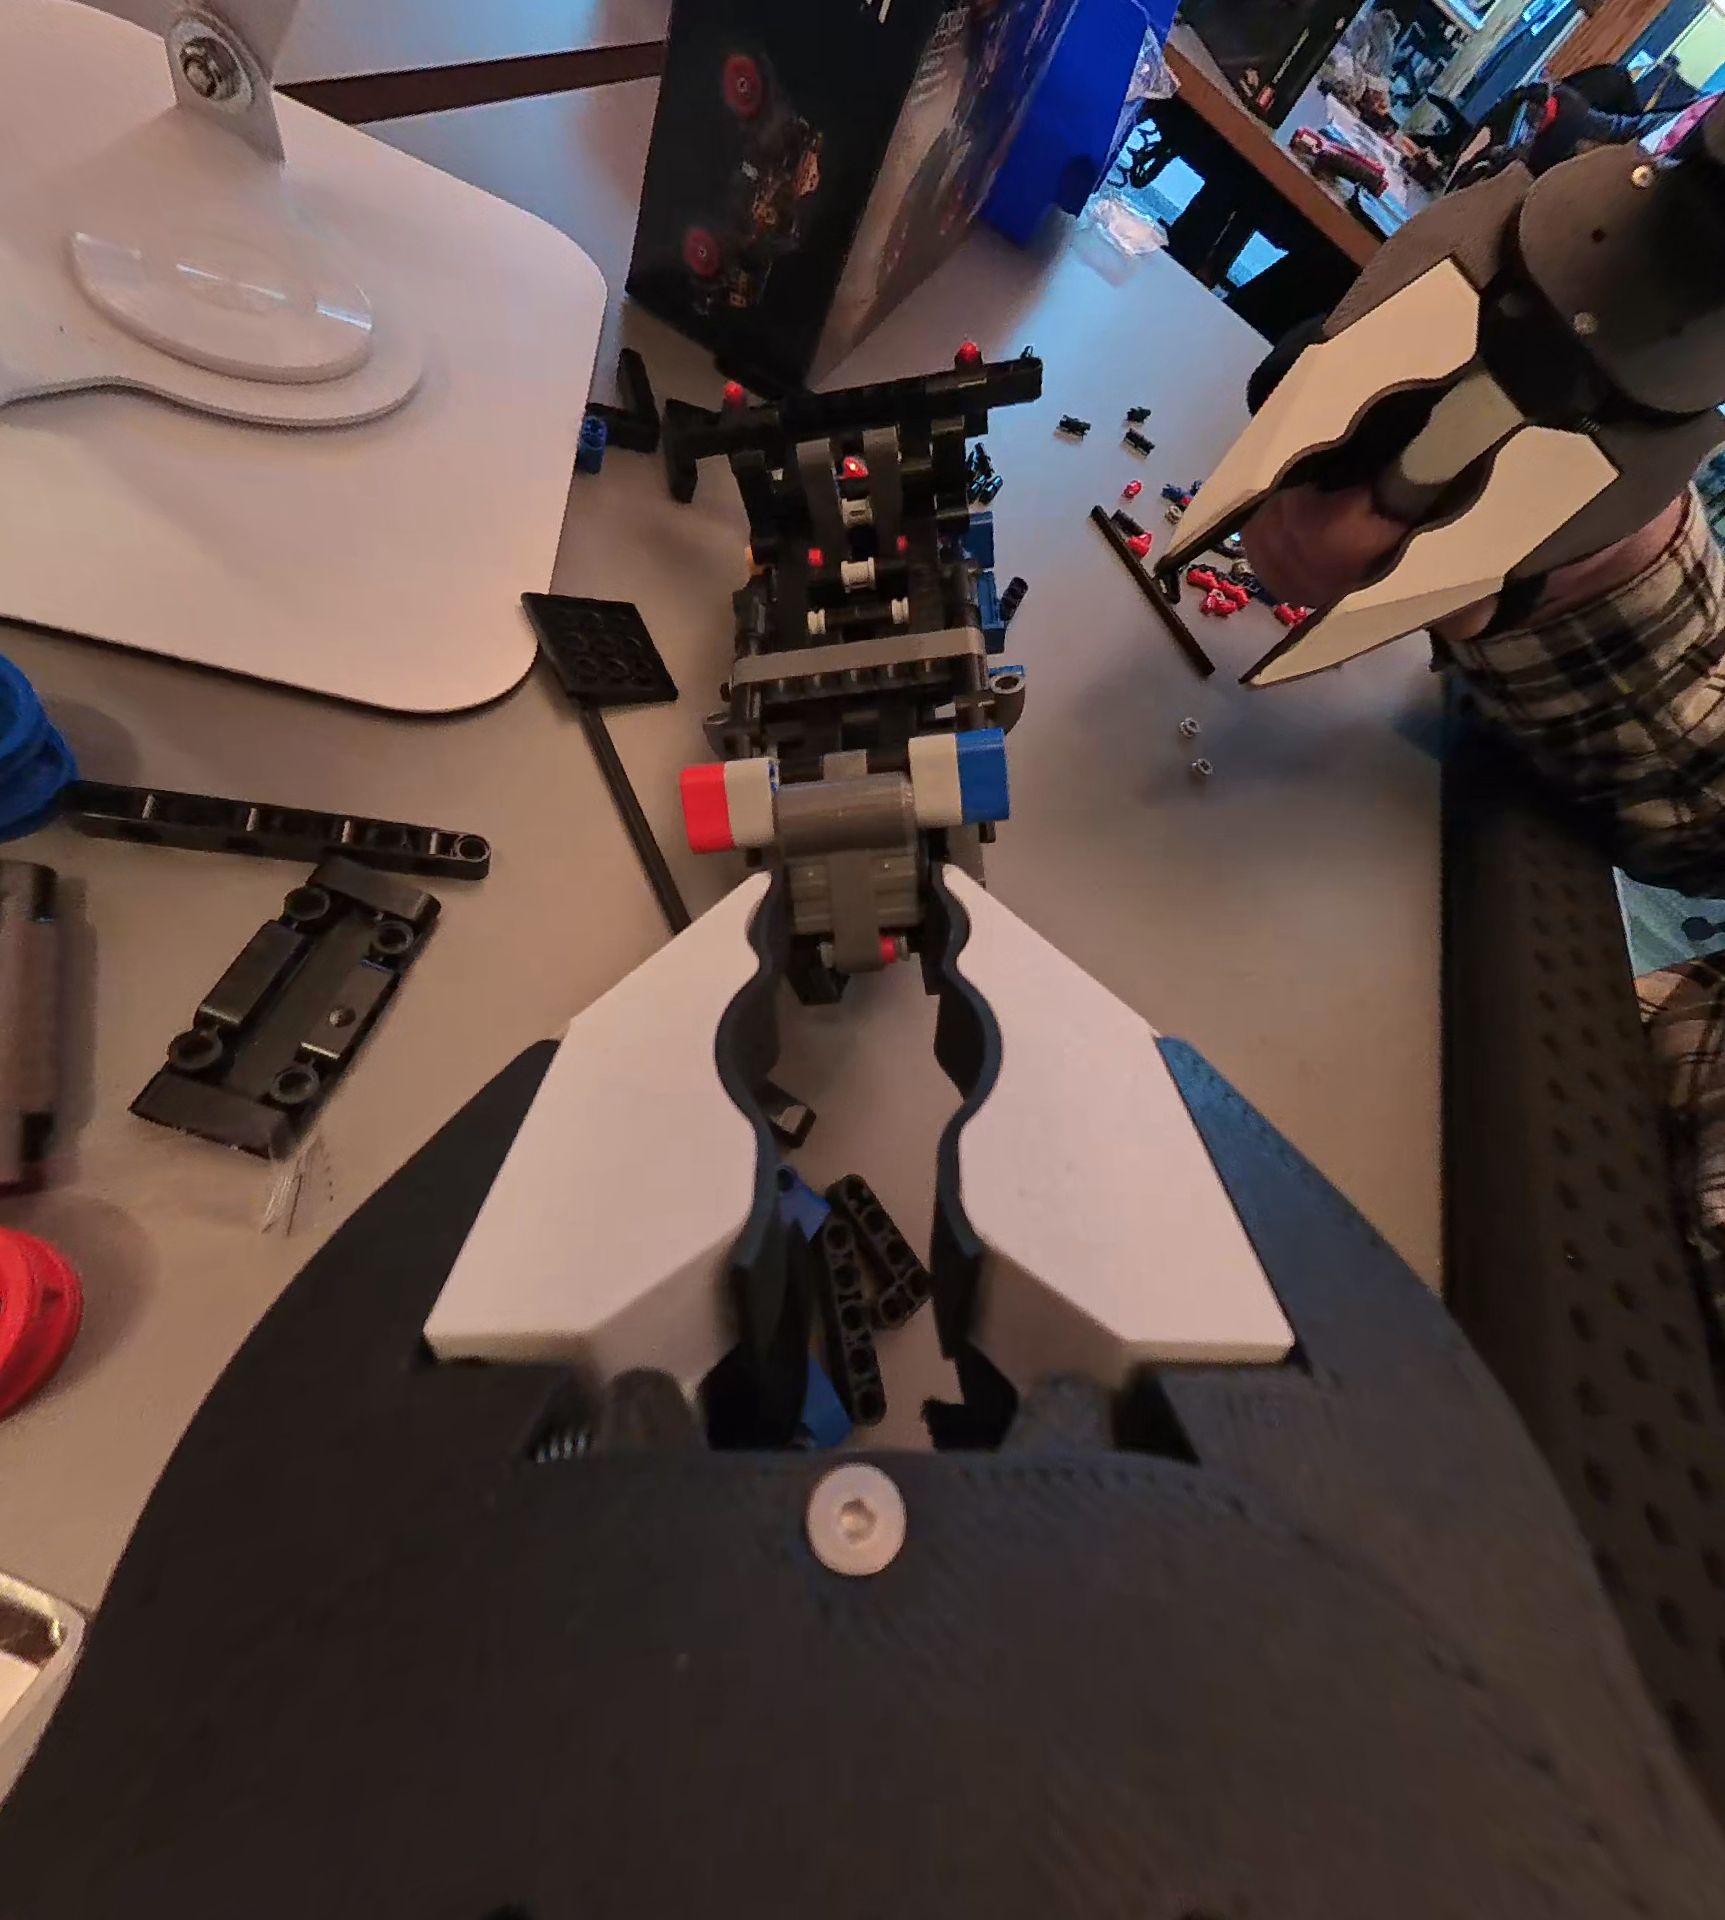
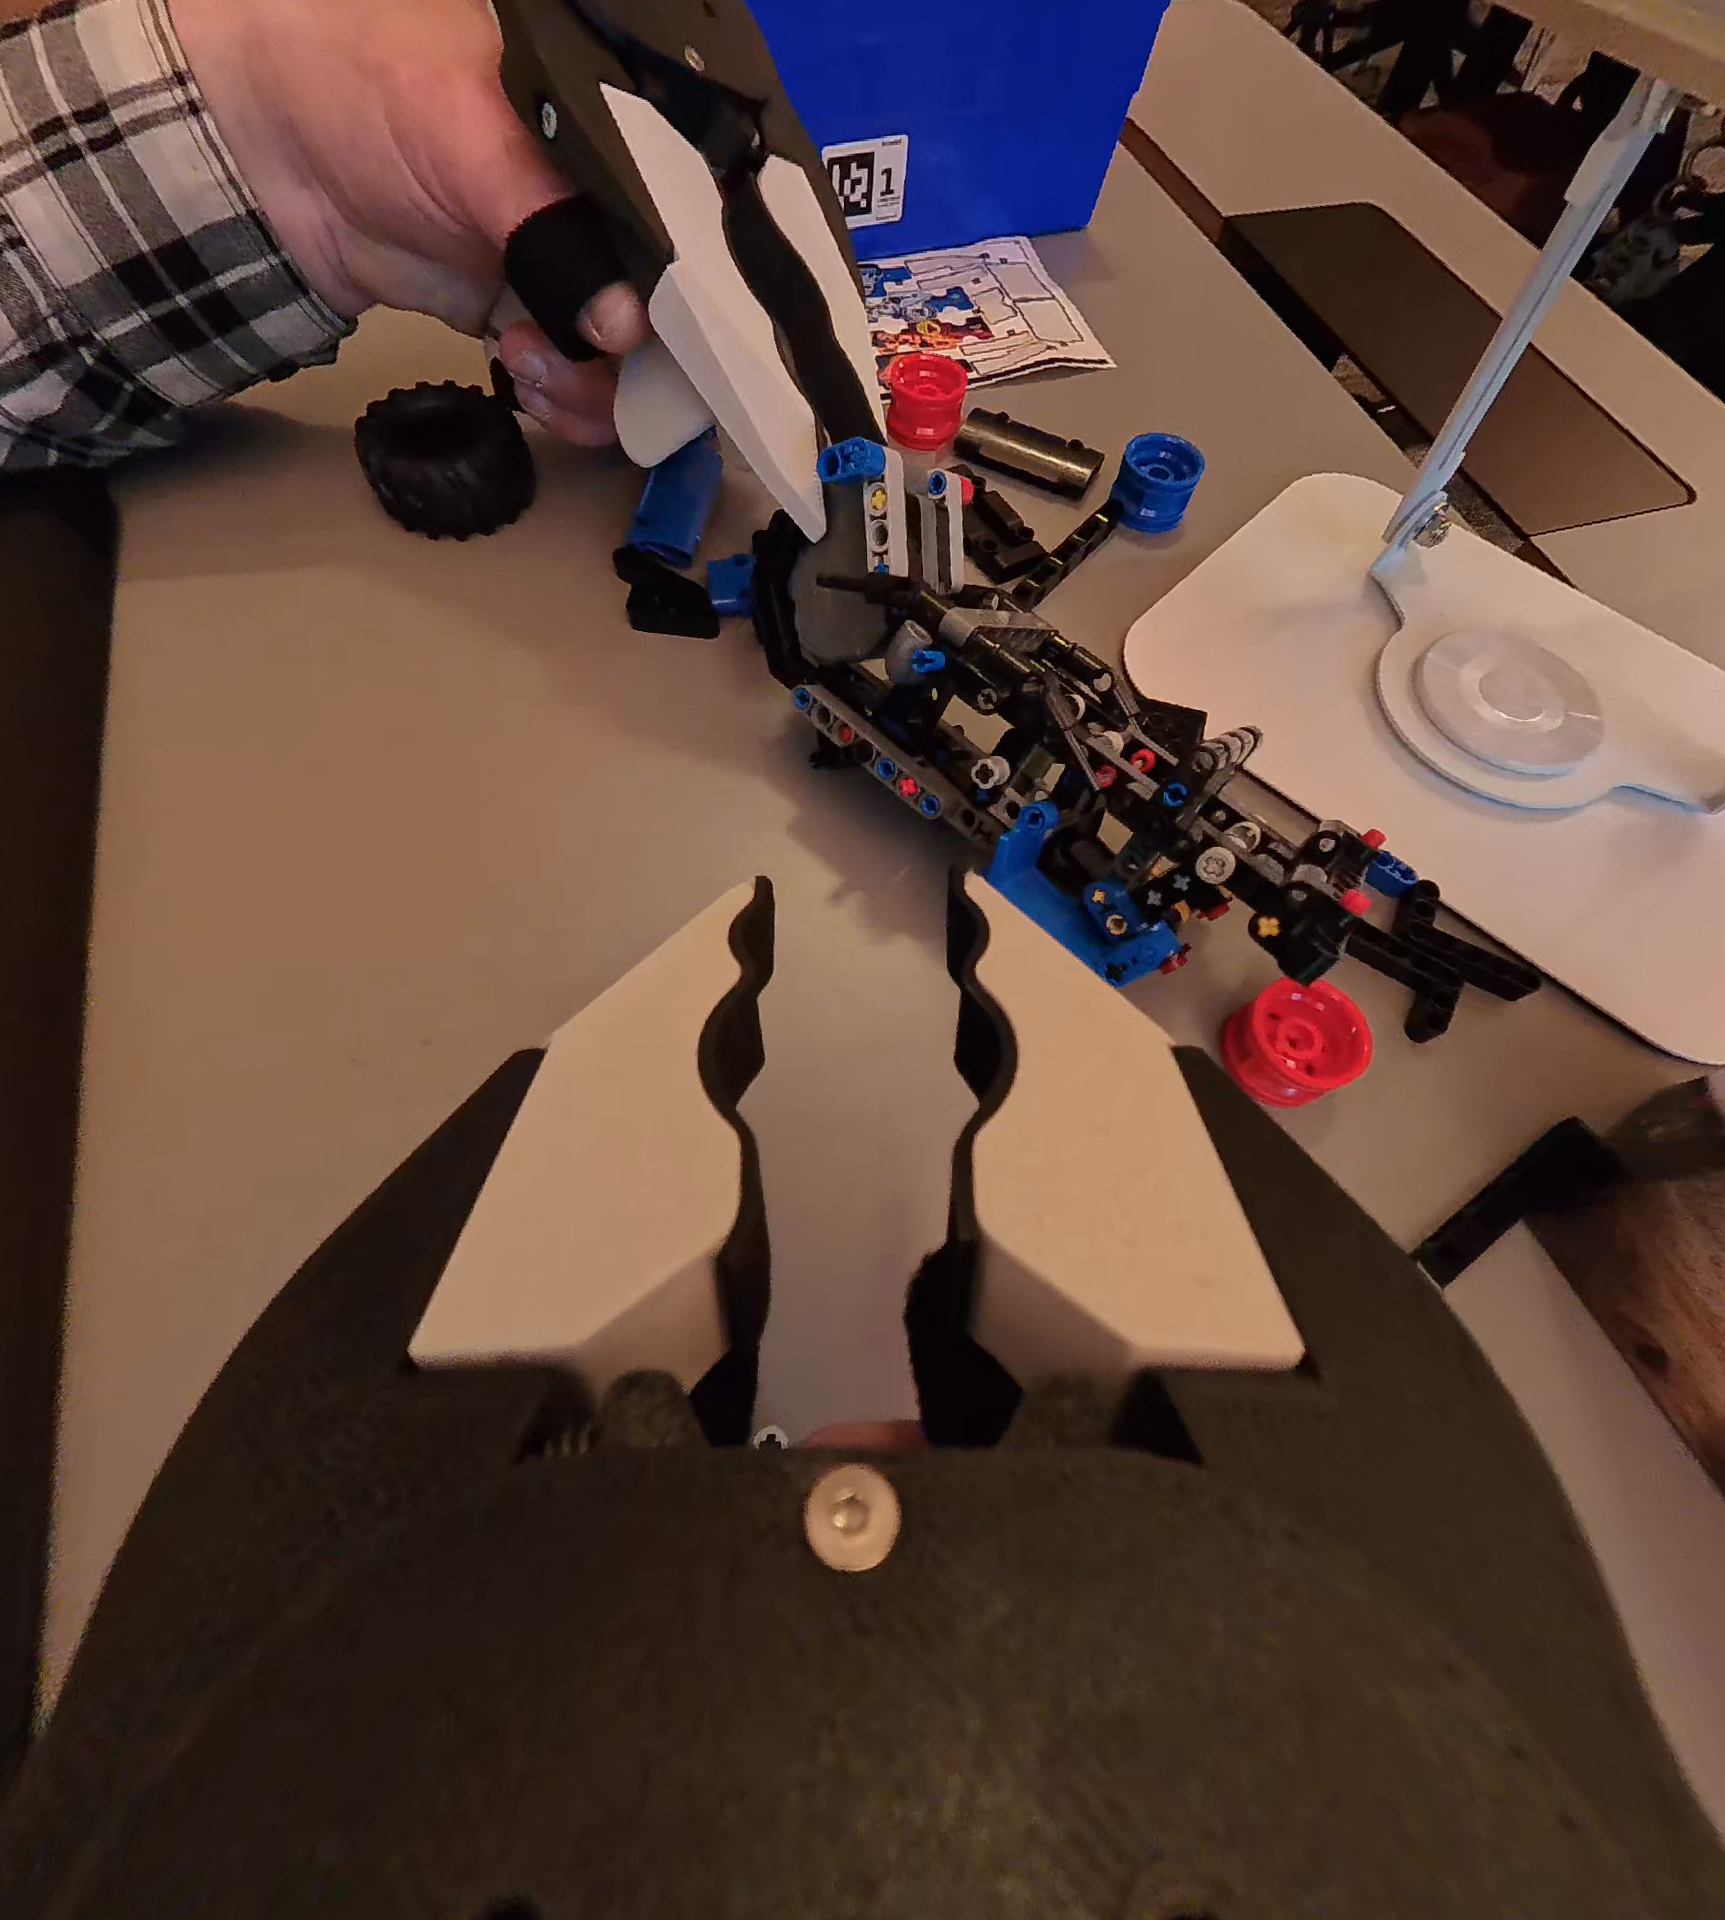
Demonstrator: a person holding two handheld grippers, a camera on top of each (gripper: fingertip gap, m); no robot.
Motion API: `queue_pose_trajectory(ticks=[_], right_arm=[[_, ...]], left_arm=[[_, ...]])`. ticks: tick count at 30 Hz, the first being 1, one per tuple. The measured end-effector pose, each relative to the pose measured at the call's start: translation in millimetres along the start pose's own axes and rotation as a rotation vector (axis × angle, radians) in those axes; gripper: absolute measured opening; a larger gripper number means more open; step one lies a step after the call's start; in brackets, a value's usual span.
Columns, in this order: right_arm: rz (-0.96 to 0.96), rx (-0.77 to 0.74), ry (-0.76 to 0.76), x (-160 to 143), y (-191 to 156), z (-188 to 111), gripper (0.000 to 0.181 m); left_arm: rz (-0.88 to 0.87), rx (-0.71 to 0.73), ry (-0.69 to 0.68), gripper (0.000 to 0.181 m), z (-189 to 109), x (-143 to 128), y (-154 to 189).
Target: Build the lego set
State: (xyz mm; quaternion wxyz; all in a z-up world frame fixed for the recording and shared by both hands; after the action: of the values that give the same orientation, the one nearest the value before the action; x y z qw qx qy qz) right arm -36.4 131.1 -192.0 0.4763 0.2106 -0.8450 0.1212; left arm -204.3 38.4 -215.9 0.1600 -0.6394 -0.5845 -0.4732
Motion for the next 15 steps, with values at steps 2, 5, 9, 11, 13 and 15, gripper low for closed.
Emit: queue_pose_trajectory(ticks=[2,5,9,11,13,15], right_arm=[[0.002,0.001,-0.002,-0.5,0.2,0.5,0.032],[0.002,0.001,-0.003,-0.6,0.0,1.0,0.032],[-0.001,-0.001,-0.008,-1.5,0.5,1.3,0.032],[-0.001,-0.003,-0.010,-2.1,0.9,1.2,0.032],[0.000,-0.004,-0.009,-2.2,1.4,1.0,0.032],[-0.002,-0.007,-0.012,-2.6,1.8,1.1,0.032]], left_arm=[[0.011,0.004,-0.002,0.023,0.2,0.3,1.2],[0.028,0.009,-0.005,0.023,0.3,0.8,3.6],[0.081,-0.001,-0.011,0.023,1.5,1.2,11.1],[0.117,0.009,-0.023,0.023,2.1,1.0,15.0],[0.154,0.029,-0.033,0.023,2.4,1.0,17.8],[0.183,0.041,-0.040,0.023,2.9,0.9,20.3]])
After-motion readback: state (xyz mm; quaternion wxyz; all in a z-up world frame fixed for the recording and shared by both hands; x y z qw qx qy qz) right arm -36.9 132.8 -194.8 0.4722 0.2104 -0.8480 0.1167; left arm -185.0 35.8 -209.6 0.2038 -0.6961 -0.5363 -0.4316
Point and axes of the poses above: each gripper's, where its closed fingertips meet, z out along the fingers, x out of its top, y = z × x across the jaws, the point moved 5 cm from there along -z, back along the fingers, and after that the axes turned 7 degrees about x, right-handed, at the moved point
